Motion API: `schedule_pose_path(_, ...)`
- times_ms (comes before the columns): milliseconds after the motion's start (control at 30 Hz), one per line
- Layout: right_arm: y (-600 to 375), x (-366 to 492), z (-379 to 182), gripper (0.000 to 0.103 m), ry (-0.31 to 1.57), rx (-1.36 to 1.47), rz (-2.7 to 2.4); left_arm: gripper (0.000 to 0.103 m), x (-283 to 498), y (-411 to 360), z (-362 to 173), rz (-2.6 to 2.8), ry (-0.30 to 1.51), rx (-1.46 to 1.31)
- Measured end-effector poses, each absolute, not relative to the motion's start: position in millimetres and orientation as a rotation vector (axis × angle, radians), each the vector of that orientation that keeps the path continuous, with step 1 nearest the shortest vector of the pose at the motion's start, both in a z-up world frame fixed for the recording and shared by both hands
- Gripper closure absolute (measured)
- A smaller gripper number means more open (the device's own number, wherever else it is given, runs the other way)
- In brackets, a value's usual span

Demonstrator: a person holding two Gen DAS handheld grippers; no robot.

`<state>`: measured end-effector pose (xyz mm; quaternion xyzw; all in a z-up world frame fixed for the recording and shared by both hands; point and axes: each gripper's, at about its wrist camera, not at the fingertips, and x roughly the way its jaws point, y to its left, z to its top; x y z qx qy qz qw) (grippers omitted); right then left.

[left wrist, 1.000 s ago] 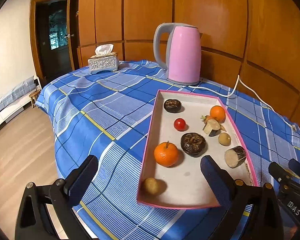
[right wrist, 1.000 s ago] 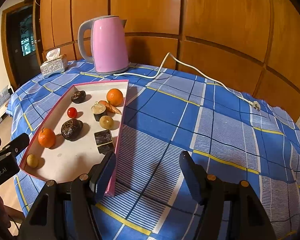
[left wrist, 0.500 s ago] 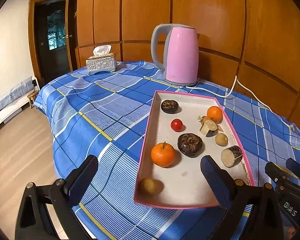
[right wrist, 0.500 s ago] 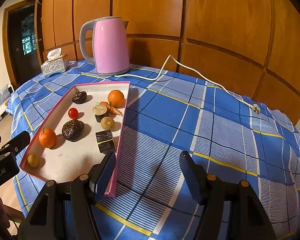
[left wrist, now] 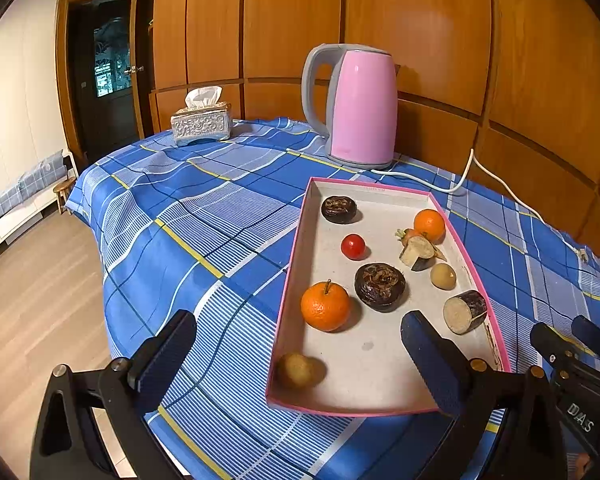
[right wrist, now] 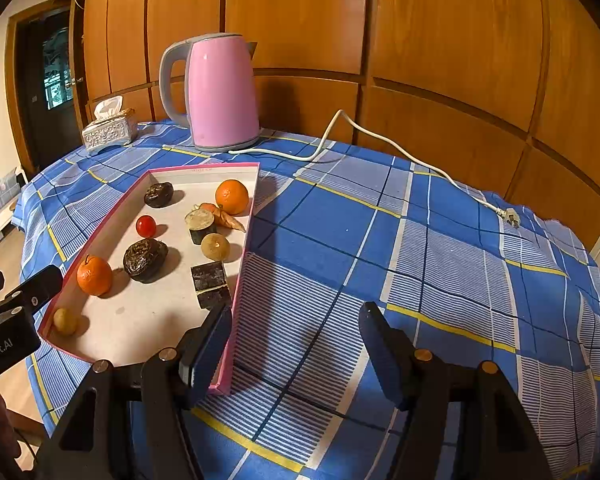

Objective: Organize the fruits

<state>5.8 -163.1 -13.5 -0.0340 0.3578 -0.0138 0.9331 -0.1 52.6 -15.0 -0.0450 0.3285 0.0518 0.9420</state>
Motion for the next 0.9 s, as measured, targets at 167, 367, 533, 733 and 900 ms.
schedule_pose_path(167,-162.3,5.2,-13.6,0.036,0.729,-0.074,-0.027,0.0,-0.2,52.5,-15.5,0.107,0.67,-0.095)
schedule_pose_path(367,-161.0,4.9,-13.4,0.036,0.725,-0.08,-0.026,0.0,-0.2,52.4,-16.0,0.106,0.673,-0.097)
schedule_pose_path(533,-160.8,4.8,-13.3,0.036,0.725,-0.081,-0.026,0.0,-0.2,52.8,-16.3,0.106,0.675,-0.099)
schedule_pose_path(733,-160.5,4.9,-13.2,0.036,0.724,-0.083,-0.025,0.0,-0.4,51.5,-16.5,0.099,0.676,-0.089)
schedule_pose_path(900,-159.7,4.6,-12.8,0.036,0.721,-0.088,-0.021,0.0,-1.6,52.0,-16.2,0.092,0.666,-0.098)
